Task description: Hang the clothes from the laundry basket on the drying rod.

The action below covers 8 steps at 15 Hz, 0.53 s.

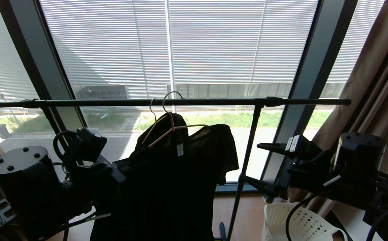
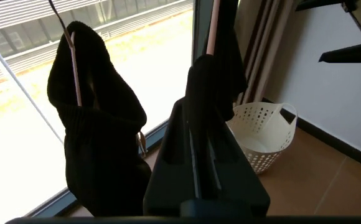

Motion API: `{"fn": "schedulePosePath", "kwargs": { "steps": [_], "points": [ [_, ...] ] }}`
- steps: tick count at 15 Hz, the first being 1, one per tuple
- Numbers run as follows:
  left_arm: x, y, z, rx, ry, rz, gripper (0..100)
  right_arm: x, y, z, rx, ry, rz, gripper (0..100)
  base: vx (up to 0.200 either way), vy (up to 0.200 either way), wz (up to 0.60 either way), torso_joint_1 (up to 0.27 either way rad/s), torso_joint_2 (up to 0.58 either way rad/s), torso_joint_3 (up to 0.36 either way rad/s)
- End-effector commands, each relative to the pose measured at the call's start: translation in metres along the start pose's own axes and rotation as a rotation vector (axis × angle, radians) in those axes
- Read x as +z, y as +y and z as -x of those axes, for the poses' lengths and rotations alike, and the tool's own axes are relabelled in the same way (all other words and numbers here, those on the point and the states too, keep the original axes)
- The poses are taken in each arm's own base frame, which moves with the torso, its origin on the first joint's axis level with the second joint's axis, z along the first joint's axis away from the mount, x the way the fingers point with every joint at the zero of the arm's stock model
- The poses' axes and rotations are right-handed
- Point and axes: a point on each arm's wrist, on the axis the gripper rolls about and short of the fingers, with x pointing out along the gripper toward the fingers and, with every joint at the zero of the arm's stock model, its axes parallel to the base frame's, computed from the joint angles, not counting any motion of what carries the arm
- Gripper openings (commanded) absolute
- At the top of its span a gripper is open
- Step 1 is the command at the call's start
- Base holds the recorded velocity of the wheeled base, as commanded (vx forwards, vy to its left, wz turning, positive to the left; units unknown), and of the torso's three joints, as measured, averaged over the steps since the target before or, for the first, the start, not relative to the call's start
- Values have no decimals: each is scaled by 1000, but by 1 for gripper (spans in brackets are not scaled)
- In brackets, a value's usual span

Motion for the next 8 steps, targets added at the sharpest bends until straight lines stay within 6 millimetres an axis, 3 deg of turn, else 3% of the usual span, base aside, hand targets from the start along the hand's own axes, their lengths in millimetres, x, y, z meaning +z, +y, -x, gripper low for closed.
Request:
{"fn": "schedulePosePath", "kwargs": {
  "steps": [1,4,8],
  "points": [
    [-6,-10,-14,-3,27,22,0,0,0,0,0,-1,1,100,0,0,0,0,0,0],
    [-13,-19,-32,92,59,35,0,0,0,0,1,1,0,100,0,0,0,0,0,0],
    [-13,-22,-40,87,36,106,0,-1,0,0,1,2,0,100,0,0,0,0,0,0]
  ]
}}
